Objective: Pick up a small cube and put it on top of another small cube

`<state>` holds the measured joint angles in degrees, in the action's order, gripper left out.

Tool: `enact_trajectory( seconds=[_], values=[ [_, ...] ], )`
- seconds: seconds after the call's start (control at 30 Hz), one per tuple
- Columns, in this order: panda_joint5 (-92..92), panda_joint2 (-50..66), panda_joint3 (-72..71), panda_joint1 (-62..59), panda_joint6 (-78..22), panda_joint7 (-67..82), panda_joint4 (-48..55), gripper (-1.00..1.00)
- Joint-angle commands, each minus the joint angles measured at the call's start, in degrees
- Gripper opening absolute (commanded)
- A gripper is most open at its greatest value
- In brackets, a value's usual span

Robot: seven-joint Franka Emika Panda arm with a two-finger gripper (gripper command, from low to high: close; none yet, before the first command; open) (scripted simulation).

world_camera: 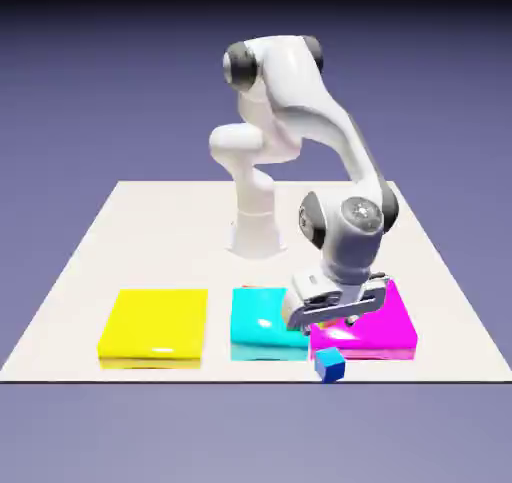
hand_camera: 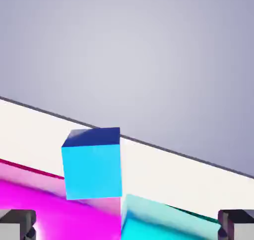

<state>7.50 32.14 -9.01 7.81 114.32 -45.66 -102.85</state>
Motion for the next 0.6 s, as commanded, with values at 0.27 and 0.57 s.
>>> enact_trajectory(
  seconds=[0.27, 0.57],
  values=[
    [1.88, 11.25, -0.3, 0.76, 1.61, -1.04, 2.02, 0.0],
    [-3.19, -0.12, -0.69, 0.4, -7.62, -4.07, 0.4, -1.0]
  ],
)
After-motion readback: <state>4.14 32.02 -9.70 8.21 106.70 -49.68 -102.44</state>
